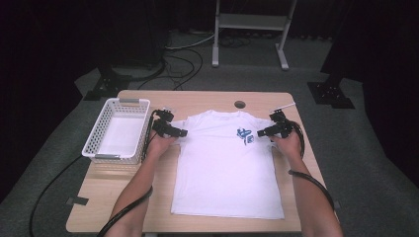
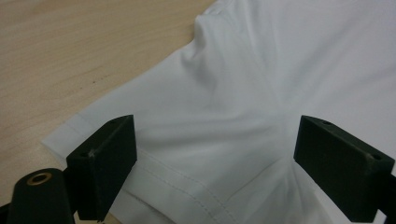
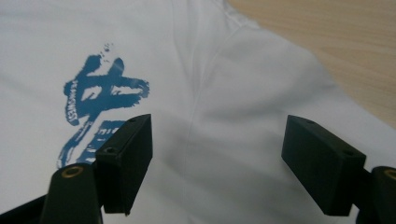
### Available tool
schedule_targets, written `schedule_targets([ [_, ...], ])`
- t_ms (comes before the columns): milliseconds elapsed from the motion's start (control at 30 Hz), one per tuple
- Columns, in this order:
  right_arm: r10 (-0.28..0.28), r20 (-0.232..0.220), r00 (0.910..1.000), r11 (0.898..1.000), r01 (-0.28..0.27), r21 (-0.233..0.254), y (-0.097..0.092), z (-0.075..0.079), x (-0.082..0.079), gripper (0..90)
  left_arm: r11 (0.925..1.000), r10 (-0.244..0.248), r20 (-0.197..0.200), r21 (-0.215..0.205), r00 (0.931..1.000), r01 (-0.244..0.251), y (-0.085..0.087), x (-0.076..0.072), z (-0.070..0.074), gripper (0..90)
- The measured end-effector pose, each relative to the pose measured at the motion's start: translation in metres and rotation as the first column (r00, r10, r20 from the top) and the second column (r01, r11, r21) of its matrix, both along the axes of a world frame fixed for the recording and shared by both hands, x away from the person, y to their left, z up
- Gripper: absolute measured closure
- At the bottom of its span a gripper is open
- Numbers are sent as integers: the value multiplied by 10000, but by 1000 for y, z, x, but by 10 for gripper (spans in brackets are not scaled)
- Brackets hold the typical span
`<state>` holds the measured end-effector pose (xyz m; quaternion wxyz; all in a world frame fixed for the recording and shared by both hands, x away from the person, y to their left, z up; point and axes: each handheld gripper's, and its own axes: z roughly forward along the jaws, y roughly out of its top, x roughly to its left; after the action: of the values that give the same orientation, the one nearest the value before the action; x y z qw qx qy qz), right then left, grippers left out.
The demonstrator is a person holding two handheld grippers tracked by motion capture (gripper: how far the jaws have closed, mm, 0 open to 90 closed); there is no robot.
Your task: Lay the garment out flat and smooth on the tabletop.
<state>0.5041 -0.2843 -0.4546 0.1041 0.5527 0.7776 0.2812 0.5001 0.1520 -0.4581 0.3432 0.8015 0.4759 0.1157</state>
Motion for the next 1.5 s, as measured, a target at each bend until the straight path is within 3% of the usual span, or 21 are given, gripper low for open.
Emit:
schedule_targets([
  [33,0,0,10000,10000,0,0,0,0,0,242,10000,0,0,0,10000,0,0,0,0,122],
  [67,7,117,9999,9989,-13,459,-3,5,-5,234,10000,-74,100,-27,9999,74,0,-3,3,122],
  [200,44,367,9993,9946,-82,1036,-5,11,-21,219,9994,-257,324,-209,9991,264,0,-18,14,111],
  [400,315,497,9983,9906,-378,1311,-4,16,-41,198,9982,-419,492,-407,9979,439,-3,-36,19,101],
  [433,358,484,9982,9872,-428,1534,-4,17,-49,188,9974,-440,548,-552,9975,470,-4,-43,20,100],
  [767,436,669,9968,9805,-555,1884,-9,19,-77,161,9952,-633,563,-713,9964,672,-4,-69,19,79],
  [1200,488,742,9961,9568,-679,2827,-19,16,-105,140,9919,-881,716,-850,9935,941,-6,-94,21,79],
  [1500,613,908,9940,9481,-864,3060,-28,13,-126,118,9877,-1184,957,-908,9884,1271,-10,-114,24,79],
])
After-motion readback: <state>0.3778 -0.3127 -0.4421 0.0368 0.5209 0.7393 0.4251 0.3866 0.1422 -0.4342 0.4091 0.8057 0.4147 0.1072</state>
